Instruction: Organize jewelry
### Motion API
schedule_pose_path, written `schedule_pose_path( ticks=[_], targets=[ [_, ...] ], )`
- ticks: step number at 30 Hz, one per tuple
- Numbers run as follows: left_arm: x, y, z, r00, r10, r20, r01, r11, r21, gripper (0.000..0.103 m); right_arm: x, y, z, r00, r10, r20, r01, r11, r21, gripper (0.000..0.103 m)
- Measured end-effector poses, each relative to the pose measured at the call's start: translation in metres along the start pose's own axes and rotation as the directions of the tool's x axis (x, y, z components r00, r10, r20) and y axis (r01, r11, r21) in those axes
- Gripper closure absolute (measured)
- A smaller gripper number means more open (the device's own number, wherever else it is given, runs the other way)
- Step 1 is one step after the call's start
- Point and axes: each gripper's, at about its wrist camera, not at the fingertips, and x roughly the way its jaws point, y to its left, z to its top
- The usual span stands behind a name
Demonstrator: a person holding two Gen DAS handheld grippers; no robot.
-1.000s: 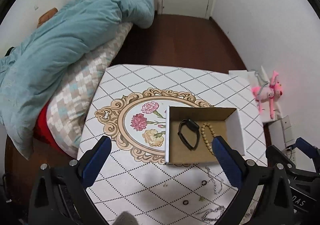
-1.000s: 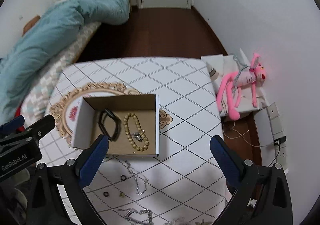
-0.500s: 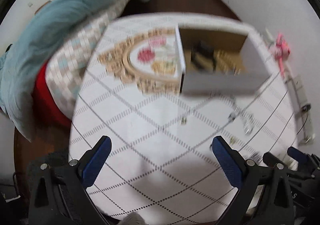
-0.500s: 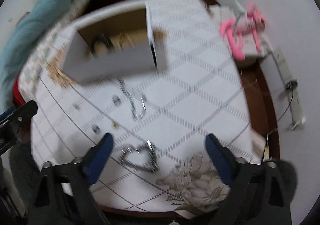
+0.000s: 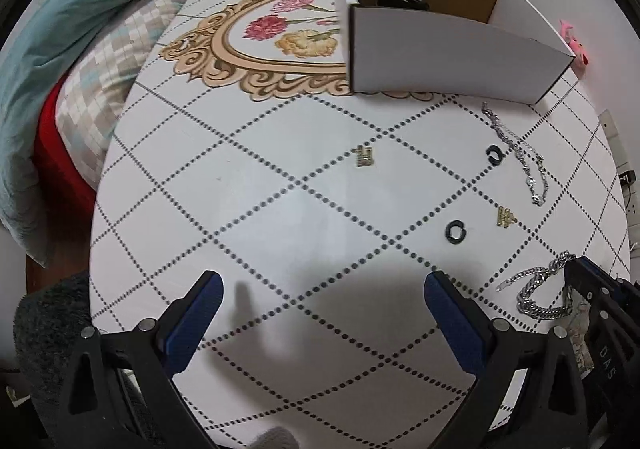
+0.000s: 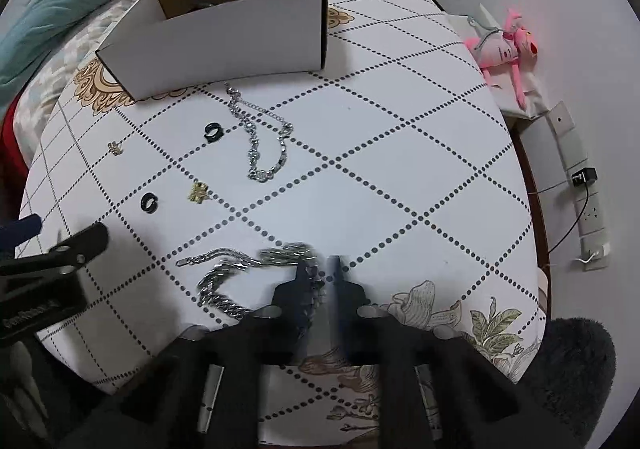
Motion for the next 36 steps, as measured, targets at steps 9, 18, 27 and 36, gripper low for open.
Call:
schedule_pose_path(
  ticks=[9, 18, 27, 36],
  targets=[
    [-0.002, -0.026, 0.006, 0.999, -0.031, 0.037, 0.030, 0.999, 0.032, 0.002, -0.009, -0.036, 0.014, 0.997, 0.058, 0.045, -0.063, 0.990, 0.130, 0.099],
    [-0.007, -0.058, 0.002, 0.996, -0.056, 0.068, 0.049, 0.994, 0.102, 0.035, 0.000, -0.048, 0.022, 0.998, 0.064, 0.030, -0.068, 0.986, 0.151, 0.099],
    [-0.007, -0.069, 0.012, 0.992, -0.100, 0.074, 0.089, 0.986, 0.140, 0.093, 0.004, -0.051, 0.025, 0.998, 0.057, 0.020, -0.060, 0.988, 0.143, 0.099],
    [-0.013, -0.049, 0.018, 0.988, -0.142, 0.063, 0.136, 0.986, 0.095, 0.093, -0.011, -0.046, 0.026, 0.990, 0.128, 0.051, -0.133, 0.982, 0.134, 0.099]
  ],
)
